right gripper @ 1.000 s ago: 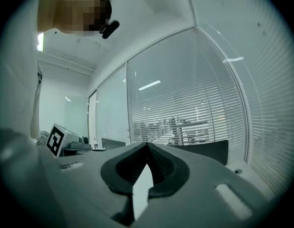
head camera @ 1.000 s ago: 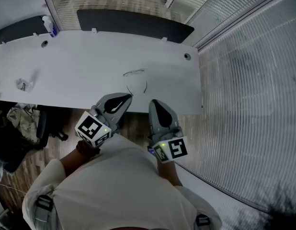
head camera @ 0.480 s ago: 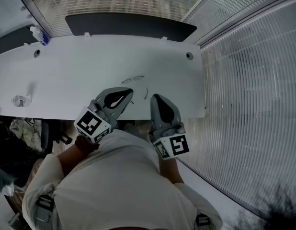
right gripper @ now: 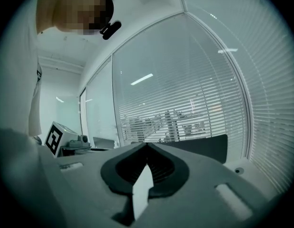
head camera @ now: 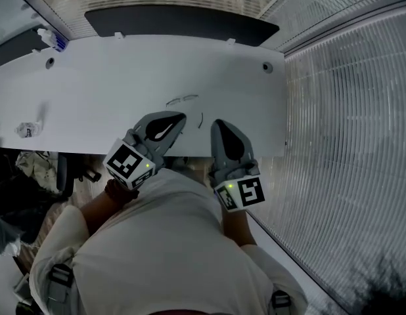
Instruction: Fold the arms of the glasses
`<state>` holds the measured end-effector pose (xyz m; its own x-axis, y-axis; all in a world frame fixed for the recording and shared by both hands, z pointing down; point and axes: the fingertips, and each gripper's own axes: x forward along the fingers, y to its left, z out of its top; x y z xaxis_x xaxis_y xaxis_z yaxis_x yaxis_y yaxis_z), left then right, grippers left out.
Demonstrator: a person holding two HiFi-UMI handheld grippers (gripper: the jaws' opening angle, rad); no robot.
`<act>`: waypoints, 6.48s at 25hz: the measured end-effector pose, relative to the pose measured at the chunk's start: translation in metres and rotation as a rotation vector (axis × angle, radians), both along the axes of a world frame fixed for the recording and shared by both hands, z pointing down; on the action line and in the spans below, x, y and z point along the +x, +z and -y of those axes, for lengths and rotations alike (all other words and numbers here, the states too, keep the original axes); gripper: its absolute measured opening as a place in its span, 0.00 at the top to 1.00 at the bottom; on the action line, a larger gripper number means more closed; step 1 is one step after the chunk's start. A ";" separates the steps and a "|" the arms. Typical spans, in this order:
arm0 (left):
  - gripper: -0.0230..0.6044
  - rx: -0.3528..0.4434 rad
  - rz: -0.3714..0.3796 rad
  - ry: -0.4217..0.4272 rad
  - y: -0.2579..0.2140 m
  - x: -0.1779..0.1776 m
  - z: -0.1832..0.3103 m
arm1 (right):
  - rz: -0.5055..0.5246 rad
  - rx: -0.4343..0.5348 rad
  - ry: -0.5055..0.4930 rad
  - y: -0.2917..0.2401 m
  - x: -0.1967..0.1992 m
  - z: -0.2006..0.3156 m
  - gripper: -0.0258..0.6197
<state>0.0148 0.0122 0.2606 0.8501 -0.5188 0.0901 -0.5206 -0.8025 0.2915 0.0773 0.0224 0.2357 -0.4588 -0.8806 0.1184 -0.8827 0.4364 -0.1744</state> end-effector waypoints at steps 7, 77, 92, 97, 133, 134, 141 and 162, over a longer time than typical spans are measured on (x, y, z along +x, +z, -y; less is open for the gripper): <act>0.96 -0.095 0.028 -0.010 0.040 -0.001 -0.007 | 0.007 -0.113 -0.026 0.039 -0.001 -0.008 0.96; 0.88 -0.275 0.578 0.117 0.350 -0.020 0.086 | -0.228 -0.723 0.092 0.395 0.041 0.060 0.91; 0.91 -0.273 0.589 0.154 0.354 -0.012 0.073 | -0.219 -0.698 -0.016 0.392 -0.014 0.070 0.91; 0.91 -0.274 0.587 0.160 0.354 -0.009 0.070 | -0.219 -0.692 -0.034 0.390 -0.024 0.073 0.91; 0.93 -0.241 0.639 0.152 0.354 -0.009 0.071 | -0.355 -0.667 -0.207 0.382 -0.065 -0.033 0.70; 0.93 -0.242 0.638 0.153 0.354 -0.009 0.070 | -0.373 -0.664 -0.209 0.384 -0.065 -0.033 0.70; 0.93 -0.237 0.636 0.168 0.354 -0.008 0.070 | -0.389 -0.683 -0.166 0.391 -0.053 -0.025 0.70; 0.93 -0.228 0.647 0.201 0.355 -0.006 0.059 | -0.502 -0.647 -0.092 0.397 0.003 0.049 0.70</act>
